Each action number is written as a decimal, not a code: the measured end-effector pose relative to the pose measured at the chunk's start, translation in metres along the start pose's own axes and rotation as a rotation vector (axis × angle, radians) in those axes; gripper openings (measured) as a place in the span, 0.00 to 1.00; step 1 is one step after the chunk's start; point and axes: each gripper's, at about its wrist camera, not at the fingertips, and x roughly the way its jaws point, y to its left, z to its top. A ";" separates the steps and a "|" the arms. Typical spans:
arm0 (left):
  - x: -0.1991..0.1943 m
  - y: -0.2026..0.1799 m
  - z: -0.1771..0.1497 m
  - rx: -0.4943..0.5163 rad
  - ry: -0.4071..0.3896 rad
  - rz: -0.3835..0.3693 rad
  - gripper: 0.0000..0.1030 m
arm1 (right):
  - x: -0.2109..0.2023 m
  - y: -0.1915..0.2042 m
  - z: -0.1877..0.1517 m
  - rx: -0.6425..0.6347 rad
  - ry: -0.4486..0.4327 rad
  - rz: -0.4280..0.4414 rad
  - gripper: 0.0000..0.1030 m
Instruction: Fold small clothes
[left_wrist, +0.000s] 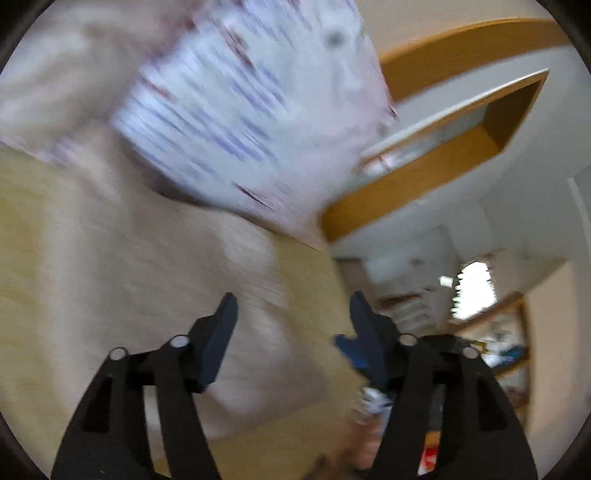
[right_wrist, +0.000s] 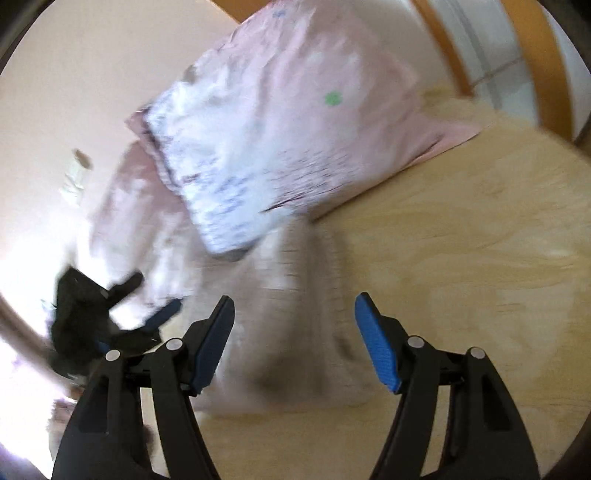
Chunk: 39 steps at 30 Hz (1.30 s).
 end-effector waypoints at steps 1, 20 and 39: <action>-0.012 0.006 0.001 0.010 -0.017 0.049 0.64 | 0.007 0.000 0.004 0.024 0.038 0.043 0.67; 0.002 0.089 -0.003 -0.083 0.064 0.291 0.68 | 0.114 0.005 0.027 -0.023 0.196 -0.094 0.13; 0.004 0.073 -0.032 -0.063 0.093 0.201 0.68 | 0.074 -0.024 0.032 0.074 0.142 -0.155 0.49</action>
